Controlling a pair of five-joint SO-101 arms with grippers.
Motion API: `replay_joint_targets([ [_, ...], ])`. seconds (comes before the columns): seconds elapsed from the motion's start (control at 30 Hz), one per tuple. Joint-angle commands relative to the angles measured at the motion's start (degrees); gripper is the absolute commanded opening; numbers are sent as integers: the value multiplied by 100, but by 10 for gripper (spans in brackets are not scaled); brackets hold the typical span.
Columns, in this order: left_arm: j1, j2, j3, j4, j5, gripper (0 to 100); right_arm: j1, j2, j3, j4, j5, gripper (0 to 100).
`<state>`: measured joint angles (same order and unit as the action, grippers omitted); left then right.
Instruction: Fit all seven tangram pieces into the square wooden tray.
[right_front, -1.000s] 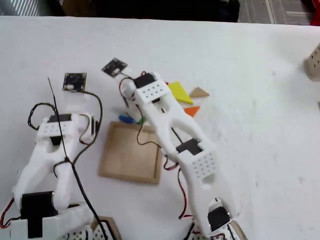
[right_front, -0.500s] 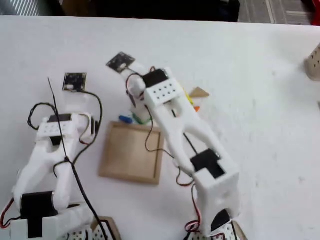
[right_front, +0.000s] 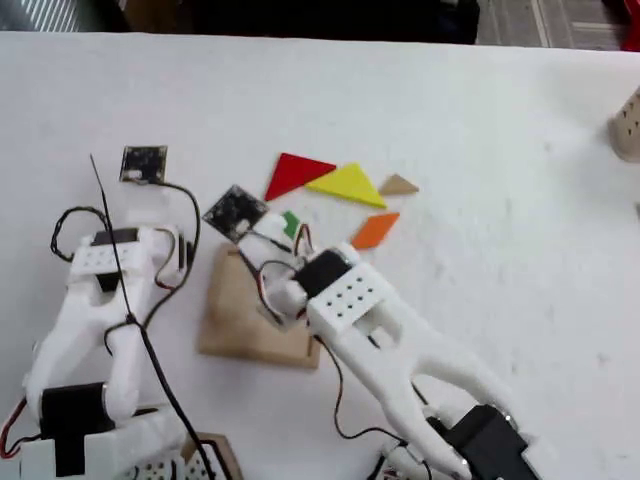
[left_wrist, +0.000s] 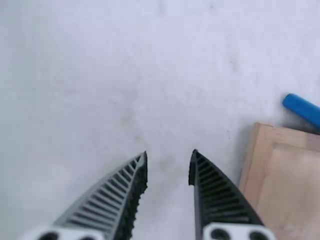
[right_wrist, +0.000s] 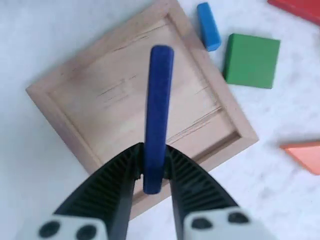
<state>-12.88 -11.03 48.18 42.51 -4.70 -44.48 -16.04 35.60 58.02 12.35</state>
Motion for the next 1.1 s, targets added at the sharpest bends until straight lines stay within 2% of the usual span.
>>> replay_joint_targets([
  [0.0,-75,-242,-35,-114,-35,151,-523,-127,343,-409,-105,20],
  [0.13,-75,-242,-35,-114,-35,151,-1051,259,431,-576,-105,42],
  [0.33,-75,-242,-35,-123,-35,151,-1086,585,413,-760,-114,77],
  [0.63,-75,-242,-35,-123,-35,151,-1068,541,281,-488,53,245],
  [0.83,-75,-242,-35,-123,-35,151,-497,-180,-105,453,378,233],
  [0.97,-75,-242,-35,-123,-35,151,-92,-1165,-88,884,404,234],
  [1.07,-75,-242,-26,-220,-35,151,233,-1912,-62,1323,703,234],
])
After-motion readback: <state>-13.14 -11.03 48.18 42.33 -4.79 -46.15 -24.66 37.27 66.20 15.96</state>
